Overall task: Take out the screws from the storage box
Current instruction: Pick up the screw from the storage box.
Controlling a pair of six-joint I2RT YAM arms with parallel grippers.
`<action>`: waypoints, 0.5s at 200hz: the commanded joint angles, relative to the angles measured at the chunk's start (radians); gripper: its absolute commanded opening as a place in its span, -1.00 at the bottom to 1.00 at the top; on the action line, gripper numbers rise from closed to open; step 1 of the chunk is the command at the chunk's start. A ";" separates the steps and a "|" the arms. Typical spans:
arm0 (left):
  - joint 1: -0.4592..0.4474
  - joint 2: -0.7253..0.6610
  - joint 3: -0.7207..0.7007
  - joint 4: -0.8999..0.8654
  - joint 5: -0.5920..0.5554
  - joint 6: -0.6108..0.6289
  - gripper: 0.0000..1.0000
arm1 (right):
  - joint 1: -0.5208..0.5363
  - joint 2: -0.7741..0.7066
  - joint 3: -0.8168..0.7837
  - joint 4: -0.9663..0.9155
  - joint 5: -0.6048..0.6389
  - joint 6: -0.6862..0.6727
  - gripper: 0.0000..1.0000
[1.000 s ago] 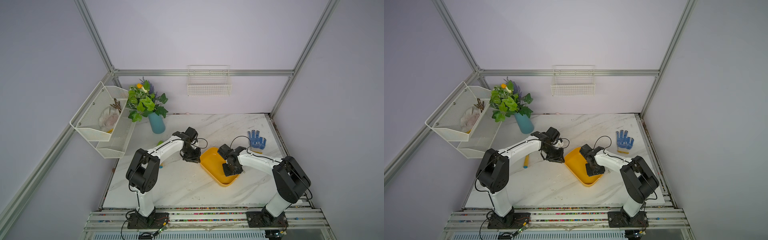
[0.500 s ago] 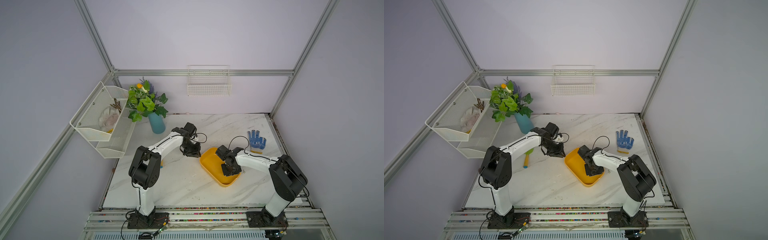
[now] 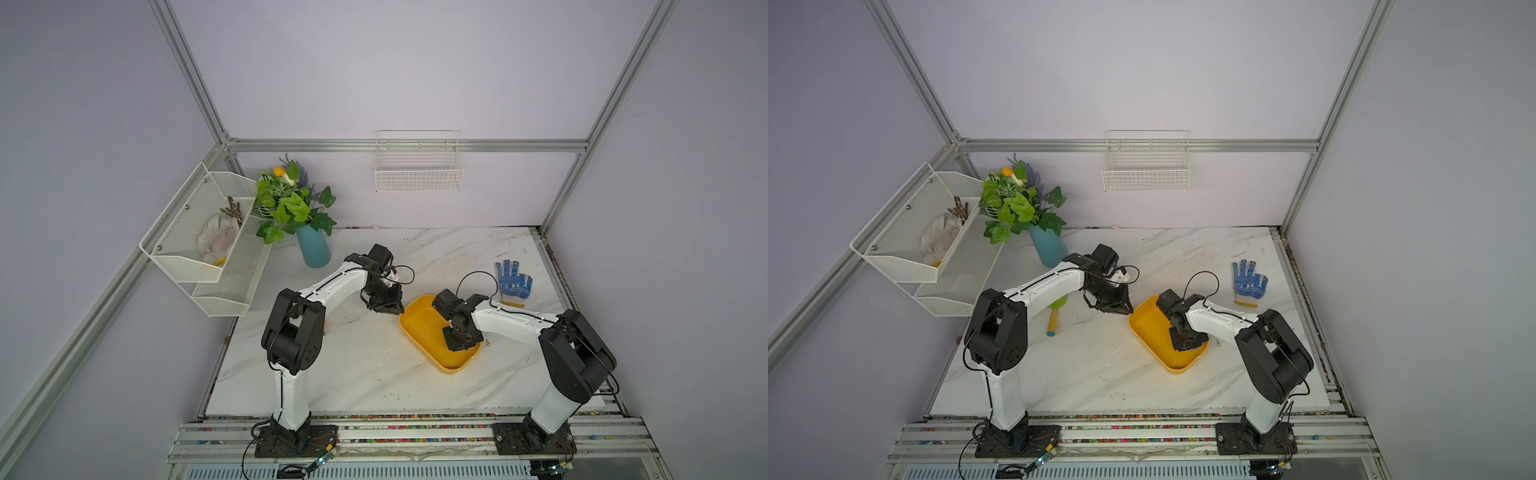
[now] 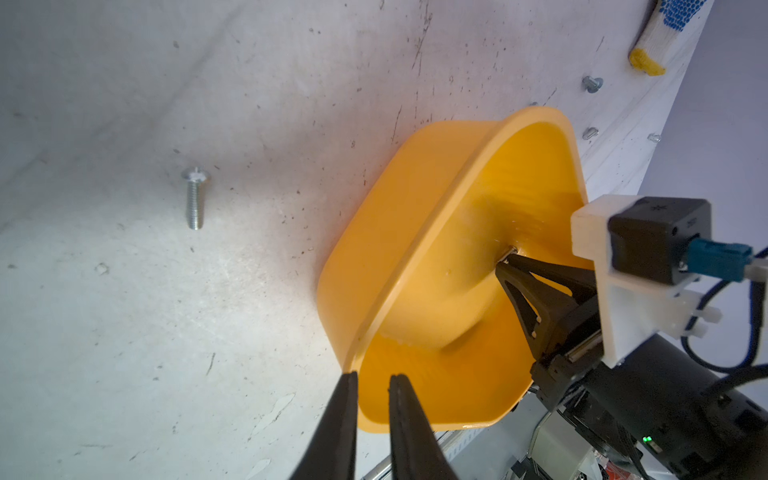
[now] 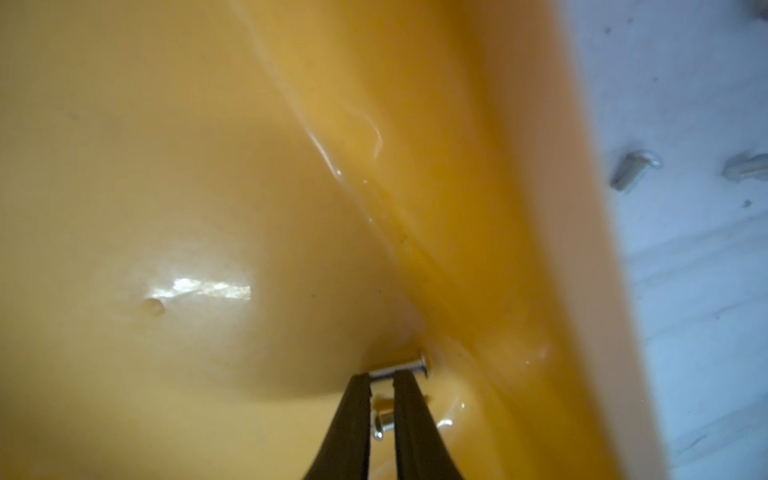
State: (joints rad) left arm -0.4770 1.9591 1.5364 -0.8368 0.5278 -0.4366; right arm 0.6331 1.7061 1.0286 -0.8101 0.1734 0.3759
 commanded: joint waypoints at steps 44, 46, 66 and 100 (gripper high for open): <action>0.015 0.005 0.039 -0.009 0.025 0.016 -0.60 | 0.000 0.058 0.067 0.101 -0.059 -0.186 -0.63; 0.015 0.003 0.038 -0.007 0.025 0.016 -0.60 | 0.000 0.058 0.069 0.102 -0.059 -0.189 -0.63; 0.014 -0.002 0.030 -0.004 0.025 0.015 -0.60 | -0.001 0.073 0.108 0.100 -0.054 -0.204 -0.60; 0.015 -0.016 0.021 -0.005 0.026 0.012 -0.59 | -0.004 0.056 0.165 0.062 -0.050 -0.148 -0.53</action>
State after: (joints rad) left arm -0.4656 1.9587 1.5364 -0.8341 0.5388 -0.4362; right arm 0.6331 1.7851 1.1549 -0.7361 0.1257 0.1970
